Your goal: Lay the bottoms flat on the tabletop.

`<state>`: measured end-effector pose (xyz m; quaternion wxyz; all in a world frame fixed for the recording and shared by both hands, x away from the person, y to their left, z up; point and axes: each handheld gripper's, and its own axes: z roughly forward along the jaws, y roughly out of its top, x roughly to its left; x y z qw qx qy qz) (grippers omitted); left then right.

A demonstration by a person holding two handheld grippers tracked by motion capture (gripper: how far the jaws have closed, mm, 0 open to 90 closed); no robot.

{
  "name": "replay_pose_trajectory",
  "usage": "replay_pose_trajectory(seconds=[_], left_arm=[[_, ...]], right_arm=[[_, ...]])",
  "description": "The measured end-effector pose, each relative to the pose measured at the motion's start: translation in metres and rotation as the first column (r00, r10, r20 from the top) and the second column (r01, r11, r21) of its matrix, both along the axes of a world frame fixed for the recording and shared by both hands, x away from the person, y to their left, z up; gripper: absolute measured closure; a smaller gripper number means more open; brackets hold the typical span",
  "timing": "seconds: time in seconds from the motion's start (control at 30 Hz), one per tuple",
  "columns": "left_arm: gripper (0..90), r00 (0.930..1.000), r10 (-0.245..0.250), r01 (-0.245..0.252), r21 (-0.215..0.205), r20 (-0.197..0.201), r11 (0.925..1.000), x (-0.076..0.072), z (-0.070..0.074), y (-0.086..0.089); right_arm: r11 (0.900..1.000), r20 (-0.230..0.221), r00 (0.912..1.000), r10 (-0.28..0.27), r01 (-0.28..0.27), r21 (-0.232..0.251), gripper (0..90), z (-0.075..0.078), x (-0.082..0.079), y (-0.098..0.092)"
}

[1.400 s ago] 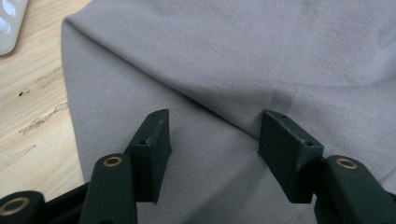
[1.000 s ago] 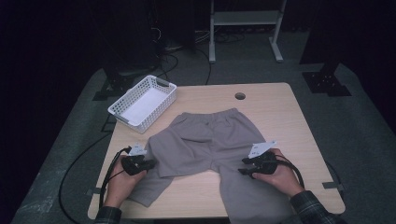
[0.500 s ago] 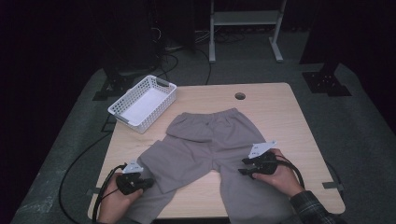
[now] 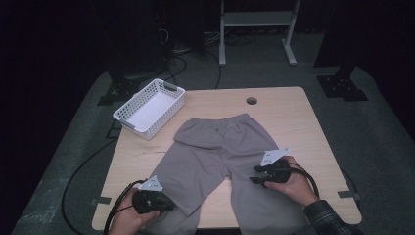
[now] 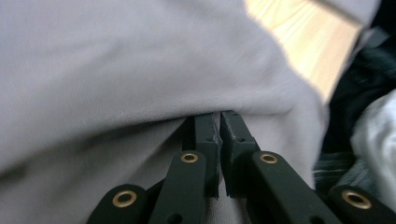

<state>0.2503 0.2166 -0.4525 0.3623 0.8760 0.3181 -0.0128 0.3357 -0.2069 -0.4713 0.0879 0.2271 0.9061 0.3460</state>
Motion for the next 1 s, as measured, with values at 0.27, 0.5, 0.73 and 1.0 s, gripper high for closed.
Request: replay_pose_trajectory(seconds=[0.27,0.5,0.73,1.0], left_arm=[[80.1,0.9947,-0.041,0.046,-0.06,0.095,0.9971,0.022,0.034,-0.013],[64.5,0.983,0.002,-0.012,0.049,0.184,0.9987,0.068,0.033,-0.033],[59.1,0.9837,0.075,-0.097,0.127,0.163,0.9872,0.106,0.003,-0.043],[74.4,0.9815,0.094,-0.126,0.192,0.167,0.9733,0.114,-0.006,-0.042]], right_arm=[[1.0,0.001,1.0,0.0,0.0,0.0,52.6,0.0,0.0,0.0],[1.0,0.001,1.0,0.002,-0.002,0.0,52.6,0.0,0.0,0.0],[1.0,-0.002,1.0,0.001,-0.001,0.003,52.6,0.0,0.0,0.0],[1.0,-0.002,1.0,0.001,-0.001,0.003,52.6,0.0,0.0,0.0]])
